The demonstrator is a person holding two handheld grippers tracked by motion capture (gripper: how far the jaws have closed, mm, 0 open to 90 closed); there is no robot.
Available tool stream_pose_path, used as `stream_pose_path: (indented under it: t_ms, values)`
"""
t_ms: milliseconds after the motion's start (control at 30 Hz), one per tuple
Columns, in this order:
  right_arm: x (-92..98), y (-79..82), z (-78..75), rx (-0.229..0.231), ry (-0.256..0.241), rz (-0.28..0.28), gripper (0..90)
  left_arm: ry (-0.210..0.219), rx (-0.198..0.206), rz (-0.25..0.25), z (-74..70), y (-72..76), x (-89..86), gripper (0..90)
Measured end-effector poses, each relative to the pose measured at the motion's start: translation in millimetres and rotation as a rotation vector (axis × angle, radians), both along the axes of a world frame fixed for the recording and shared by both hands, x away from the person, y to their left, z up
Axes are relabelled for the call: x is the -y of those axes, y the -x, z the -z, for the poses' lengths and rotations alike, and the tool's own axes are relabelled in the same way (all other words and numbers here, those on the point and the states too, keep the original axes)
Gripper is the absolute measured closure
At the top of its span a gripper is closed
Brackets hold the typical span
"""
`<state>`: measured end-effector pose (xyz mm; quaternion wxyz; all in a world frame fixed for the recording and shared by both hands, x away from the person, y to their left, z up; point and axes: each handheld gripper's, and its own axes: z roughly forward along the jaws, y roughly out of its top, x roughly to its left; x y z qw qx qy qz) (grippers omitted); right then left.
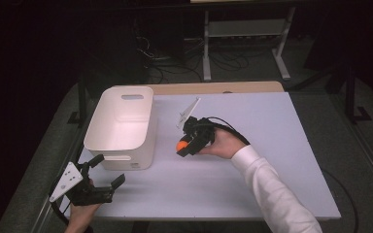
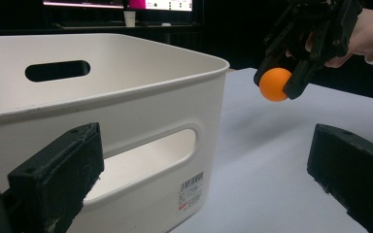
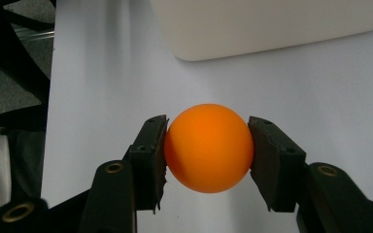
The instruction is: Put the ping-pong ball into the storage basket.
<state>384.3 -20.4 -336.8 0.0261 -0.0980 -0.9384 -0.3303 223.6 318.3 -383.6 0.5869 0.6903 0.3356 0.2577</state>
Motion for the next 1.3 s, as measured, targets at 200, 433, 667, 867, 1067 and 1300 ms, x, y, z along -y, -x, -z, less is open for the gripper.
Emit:
stream_pose_path:
  t_ms: [200, 433, 667, 867, 1067, 1300]
  values:
    - [-0.3, -1.2, -9.9, 0.010, -0.004, 0.003, 49.6, 0.001, -0.001, 0.002, 0.1, -0.1, 0.4, 0.0]
    - [-1.6, -2.8, -24.6, 0.032, -0.005, -0.004, 49.6, -0.007, 0.000, 0.001, 0.1, -0.2, 0.0, 0.0]
    - [-2.9, -4.6, -37.2, 0.054, -0.009, -0.012, 49.6, -0.008, -0.001, 0.001, 0.1, -0.2, 0.0, 0.0]
    - [-11.2, -3.5, -46.5, 0.074, 0.008, -0.031, 49.6, -0.009, -0.004, 0.005, -0.7, -0.7, -0.3, 0.0]
    - [-19.2, -3.3, -54.5, 0.101, 0.022, -0.051, 49.6, -0.005, 0.000, 0.008, -0.9, 0.8, -1.2, 0.0]
    - [-26.2, -5.3, -63.9, 0.118, 0.024, -0.061, 49.6, -0.002, -0.005, 0.009, -0.6, 0.9, -0.2, 0.0]
